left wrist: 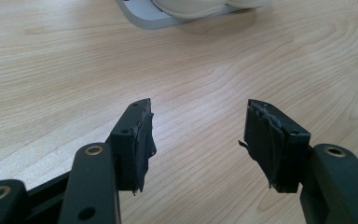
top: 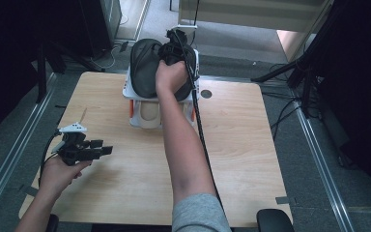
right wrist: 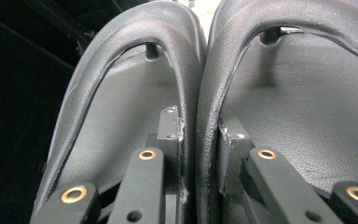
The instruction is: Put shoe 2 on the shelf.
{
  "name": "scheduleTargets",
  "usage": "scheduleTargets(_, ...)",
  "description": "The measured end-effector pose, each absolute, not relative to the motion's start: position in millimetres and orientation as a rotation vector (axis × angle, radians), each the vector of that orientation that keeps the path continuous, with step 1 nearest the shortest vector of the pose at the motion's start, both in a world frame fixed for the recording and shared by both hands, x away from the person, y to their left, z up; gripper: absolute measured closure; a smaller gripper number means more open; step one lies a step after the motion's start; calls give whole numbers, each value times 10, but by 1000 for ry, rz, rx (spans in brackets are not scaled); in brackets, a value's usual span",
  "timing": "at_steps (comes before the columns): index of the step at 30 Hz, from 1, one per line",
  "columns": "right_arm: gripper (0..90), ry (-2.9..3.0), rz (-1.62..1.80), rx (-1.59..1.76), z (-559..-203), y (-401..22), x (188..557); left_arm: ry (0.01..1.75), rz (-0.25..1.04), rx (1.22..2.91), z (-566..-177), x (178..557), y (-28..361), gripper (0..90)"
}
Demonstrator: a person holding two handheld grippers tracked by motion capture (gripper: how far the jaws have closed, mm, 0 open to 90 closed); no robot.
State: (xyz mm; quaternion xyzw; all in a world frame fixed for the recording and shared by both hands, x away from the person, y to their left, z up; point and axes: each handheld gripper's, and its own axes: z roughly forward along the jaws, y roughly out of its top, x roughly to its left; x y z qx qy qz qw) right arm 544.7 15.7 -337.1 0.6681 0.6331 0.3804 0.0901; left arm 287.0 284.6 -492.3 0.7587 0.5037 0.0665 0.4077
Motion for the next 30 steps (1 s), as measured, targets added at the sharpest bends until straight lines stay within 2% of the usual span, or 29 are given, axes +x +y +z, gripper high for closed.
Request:
scheduleTargets(9, 745, 1886, 1119, 1968, -3380, 148, 5466, 1272, 165, 1913, -4925, 2869, 2848, 427)
scheduleTargets(15, 653, 1899, 1175, 1965, -3385, 121, 5467, 1271, 163, 1918, -4926, 2870, 2847, 427)
scheduleTargets(21, 613, 1920, 1200, 1931, -3395, 111, 5466, 1275, 166, 1912, -4929, 2870, 2856, 427)
scheduleTargets(25, 553, 1934, 1223, 1924, -3381, 98, 5446, 1275, 166, 1914, -4929, 2871, 2852, 427)
scheduleTargets(30, 542, 1969, 1229, 1904, -3362, 59, 5414, 1276, 163, 1917, -4929, 2878, 2857, 427)
